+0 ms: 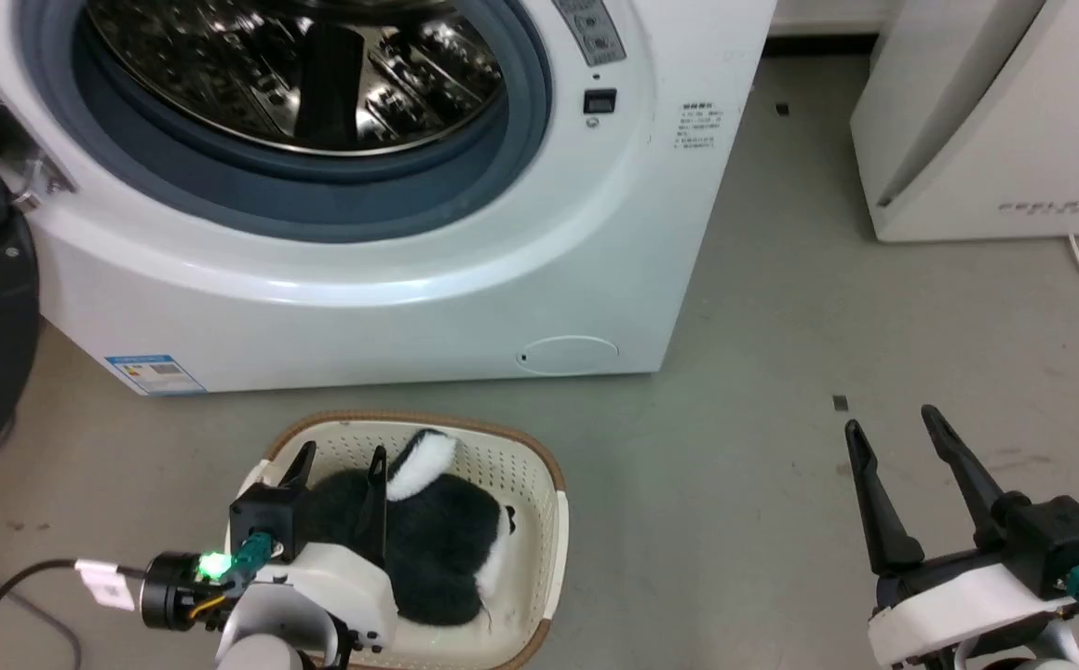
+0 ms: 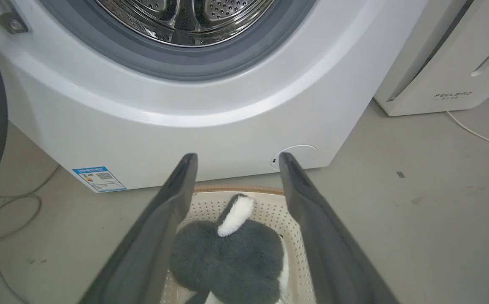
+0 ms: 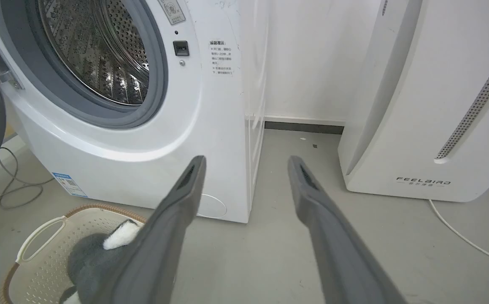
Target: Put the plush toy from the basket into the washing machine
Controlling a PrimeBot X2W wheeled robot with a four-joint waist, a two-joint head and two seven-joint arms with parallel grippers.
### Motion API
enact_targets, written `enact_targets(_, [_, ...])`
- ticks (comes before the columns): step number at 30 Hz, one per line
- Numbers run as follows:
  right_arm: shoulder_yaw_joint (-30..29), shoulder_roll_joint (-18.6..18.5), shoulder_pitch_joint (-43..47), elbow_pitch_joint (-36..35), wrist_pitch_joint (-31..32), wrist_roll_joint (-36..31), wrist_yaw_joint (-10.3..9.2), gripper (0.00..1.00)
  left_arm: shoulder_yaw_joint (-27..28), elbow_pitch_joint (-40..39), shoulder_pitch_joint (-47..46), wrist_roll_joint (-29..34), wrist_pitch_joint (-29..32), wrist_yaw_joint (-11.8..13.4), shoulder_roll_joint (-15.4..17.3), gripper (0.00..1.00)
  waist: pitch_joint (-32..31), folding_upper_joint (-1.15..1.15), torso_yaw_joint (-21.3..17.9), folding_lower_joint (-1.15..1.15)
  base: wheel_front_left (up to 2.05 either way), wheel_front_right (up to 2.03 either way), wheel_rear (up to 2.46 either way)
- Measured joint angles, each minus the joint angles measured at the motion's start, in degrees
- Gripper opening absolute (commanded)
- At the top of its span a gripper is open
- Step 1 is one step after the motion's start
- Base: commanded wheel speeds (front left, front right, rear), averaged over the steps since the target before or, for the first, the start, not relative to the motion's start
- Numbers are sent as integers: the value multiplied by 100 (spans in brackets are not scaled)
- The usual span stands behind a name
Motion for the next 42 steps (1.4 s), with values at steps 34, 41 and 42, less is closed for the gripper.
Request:
enact_targets(34, [-131, 1, -553, -202, -391, 761, 0, 100, -502, 2899, -2401, -214, 577, -338, 980, 100, 2055, 0, -662, 0, 0, 0, 0])
enact_targets(41, [-188, 1, -682, -185, -474, 961, -1, 100, -725, 3417, -2892, -213, 800, -428, 1204, 100, 2517, 0, -810, 0, 0, 0, 0])
enact_targets(42, [-176, 1, -695, -187, -489, 976, -1, 100, -750, 3473, -2960, -213, 799, -430, 1245, 100, 2580, 0, -833, 1, 0, 0, 0])
